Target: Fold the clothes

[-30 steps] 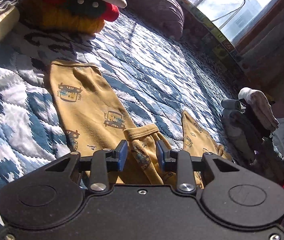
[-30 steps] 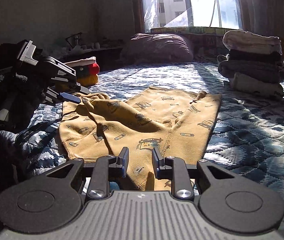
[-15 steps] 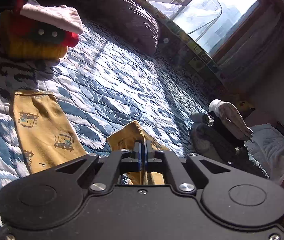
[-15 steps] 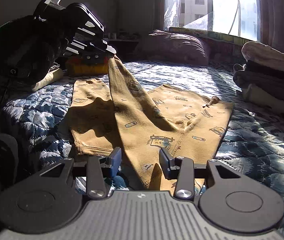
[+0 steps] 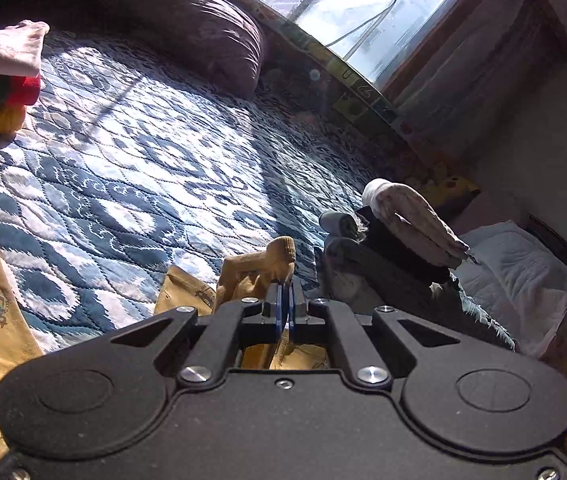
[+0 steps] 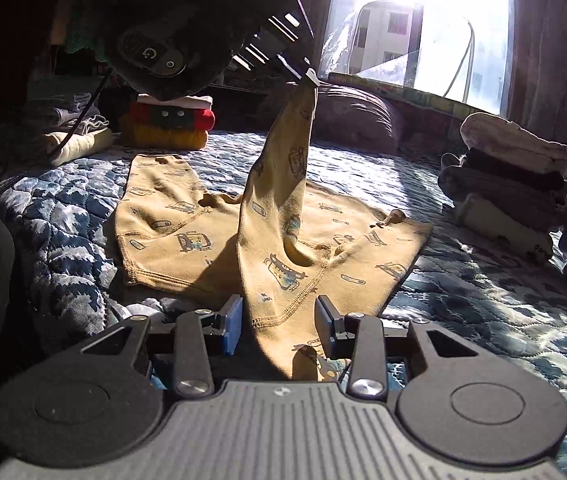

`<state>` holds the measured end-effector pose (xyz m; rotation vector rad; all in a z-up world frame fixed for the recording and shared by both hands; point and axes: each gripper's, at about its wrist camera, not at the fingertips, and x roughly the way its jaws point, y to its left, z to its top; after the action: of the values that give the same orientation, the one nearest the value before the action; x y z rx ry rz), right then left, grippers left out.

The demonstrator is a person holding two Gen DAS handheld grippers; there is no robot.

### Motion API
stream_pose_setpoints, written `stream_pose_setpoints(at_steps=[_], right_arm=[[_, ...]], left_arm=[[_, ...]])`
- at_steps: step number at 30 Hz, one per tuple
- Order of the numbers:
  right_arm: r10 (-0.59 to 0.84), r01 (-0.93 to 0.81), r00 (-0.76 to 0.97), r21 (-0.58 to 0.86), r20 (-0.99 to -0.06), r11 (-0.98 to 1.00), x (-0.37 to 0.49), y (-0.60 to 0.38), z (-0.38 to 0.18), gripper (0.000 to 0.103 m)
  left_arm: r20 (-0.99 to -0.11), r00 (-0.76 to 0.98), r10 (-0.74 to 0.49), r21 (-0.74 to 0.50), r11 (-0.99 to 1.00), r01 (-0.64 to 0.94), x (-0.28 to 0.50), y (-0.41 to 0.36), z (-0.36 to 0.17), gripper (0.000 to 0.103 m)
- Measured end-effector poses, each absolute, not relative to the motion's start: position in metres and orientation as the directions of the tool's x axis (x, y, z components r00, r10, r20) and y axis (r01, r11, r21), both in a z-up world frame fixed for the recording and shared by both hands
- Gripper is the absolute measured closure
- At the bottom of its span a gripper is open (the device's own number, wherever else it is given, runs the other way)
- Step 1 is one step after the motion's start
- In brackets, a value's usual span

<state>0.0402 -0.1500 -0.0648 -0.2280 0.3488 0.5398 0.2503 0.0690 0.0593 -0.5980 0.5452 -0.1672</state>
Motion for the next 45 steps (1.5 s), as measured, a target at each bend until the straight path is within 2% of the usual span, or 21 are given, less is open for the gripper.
stream_pose_setpoints(at_steps=[3, 5, 7, 9, 17, 21, 28, 35, 41, 43, 45], right_arm=[[0.471, -0.549, 0.789, -0.109, -0.395, 0.828, 0.042, -0.149, -0.065, 0.071], [0.473, -0.56, 0.769, -0.097, -0.431, 0.823, 0.045, -0.147, -0.069, 0.088], [0.475, -0.553, 0.758, -0.054, -0.447, 0.832, 0.047, -0.149, -0.07, 0.093], [0.503, -0.542, 0.732, 0.054, -0.461, 0.839, 0.051, -0.156, -0.072, 0.093], [0.553, -0.495, 0.689, 0.254, -0.469, 0.831, 0.062, -0.177, -0.078, 0.094], [0.603, -0.426, 0.655, 0.437, -0.454, 0.792, 0.074, -0.196, -0.082, 0.094], [0.662, -0.32, 0.622, 0.636, -0.418, 0.702, 0.086, -0.217, -0.096, 0.094], [0.694, -0.238, 0.606, 0.744, -0.388, 0.624, 0.09, -0.23, -0.105, 0.096], [0.711, -0.205, 0.594, 0.784, -0.376, 0.586, 0.092, -0.235, -0.11, 0.098], [0.709, -0.204, 0.595, 0.783, -0.377, 0.588, 0.091, -0.235, -0.108, 0.097], [0.708, -0.201, 0.597, 0.784, -0.378, 0.588, 0.092, -0.236, -0.107, 0.097]], left_arm=[[-0.464, 0.829, -0.311, -0.567, 0.824, -0.008, 0.267, 0.048, 0.053, 0.103], [-0.482, 0.82, -0.31, -0.569, 0.822, -0.024, 0.277, 0.038, 0.047, 0.103], [-0.499, 0.812, -0.303, -0.562, 0.826, -0.036, 0.287, 0.026, 0.04, 0.103], [-0.515, 0.803, -0.302, -0.552, 0.833, -0.04, 0.297, 0.015, 0.035, 0.103], [-0.589, 0.755, -0.287, -0.484, 0.874, -0.046, 0.334, -0.029, 0.007, 0.103], [-0.616, 0.736, -0.279, -0.435, 0.9, -0.023, 0.342, -0.047, -0.005, 0.103], [-0.638, 0.723, -0.263, -0.39, 0.921, -0.01, 0.351, -0.066, -0.015, 0.103], [-0.666, 0.712, -0.222, -0.315, 0.949, 0.002, 0.361, -0.085, -0.022, 0.103], [-0.691, 0.702, -0.171, -0.19, 0.98, 0.053, 0.365, -0.107, -0.032, 0.103], [-0.684, 0.697, -0.215, -0.201, 0.974, 0.104, 0.365, -0.108, -0.031, 0.094], [-0.65, 0.722, -0.238, -0.228, 0.967, 0.114, 0.358, -0.099, -0.02, 0.091]])
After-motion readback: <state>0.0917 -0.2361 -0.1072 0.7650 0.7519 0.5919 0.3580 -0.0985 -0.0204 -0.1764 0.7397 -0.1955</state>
